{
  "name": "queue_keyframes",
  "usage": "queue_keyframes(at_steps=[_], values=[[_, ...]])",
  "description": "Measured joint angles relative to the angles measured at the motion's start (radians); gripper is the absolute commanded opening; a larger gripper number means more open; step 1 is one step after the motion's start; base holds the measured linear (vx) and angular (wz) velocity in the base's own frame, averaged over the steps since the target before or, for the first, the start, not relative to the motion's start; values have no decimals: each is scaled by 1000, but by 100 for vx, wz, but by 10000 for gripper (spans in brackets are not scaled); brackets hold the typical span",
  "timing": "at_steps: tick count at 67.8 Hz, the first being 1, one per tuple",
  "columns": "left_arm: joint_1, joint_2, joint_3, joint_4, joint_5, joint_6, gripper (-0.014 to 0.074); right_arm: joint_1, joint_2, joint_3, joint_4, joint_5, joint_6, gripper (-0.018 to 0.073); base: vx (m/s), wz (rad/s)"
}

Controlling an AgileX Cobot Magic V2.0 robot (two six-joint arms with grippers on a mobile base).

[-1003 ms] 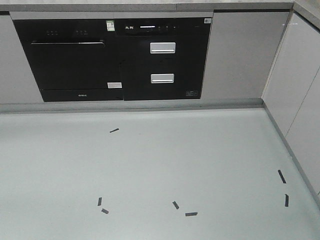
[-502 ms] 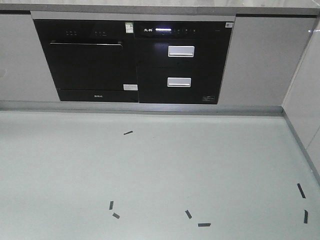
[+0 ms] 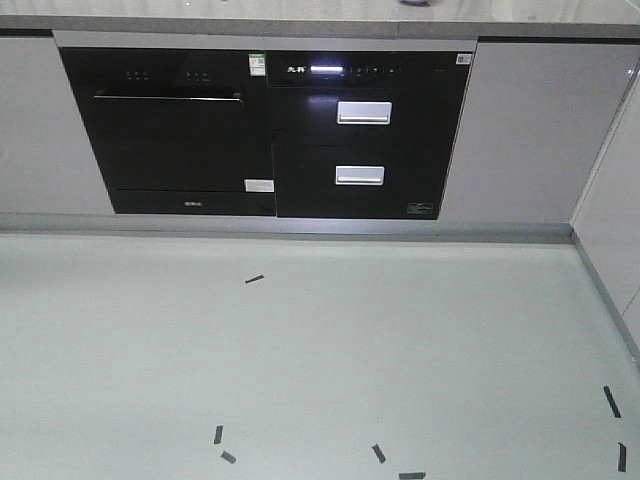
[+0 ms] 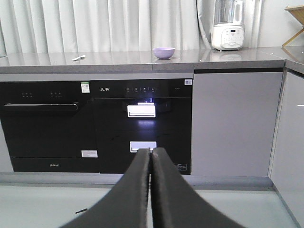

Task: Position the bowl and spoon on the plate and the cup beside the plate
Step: 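Drive the base toward the counter with the lavender bowl and spoon, then drive closer to the counter, stopping in front of the bowl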

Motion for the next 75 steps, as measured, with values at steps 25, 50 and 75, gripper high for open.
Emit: queue_keyframes(at_steps=[25,50,75], values=[[0,0,0,0,0,0,-6,0,0,0,0,0,0,-1,19,-6],[0,0,0,0,0,0,-6,0,0,0,0,3,0,-1,22,-7],[0,0,0,0,0,0,-6,0,0,0,0,4,0,-1,22,-10]])
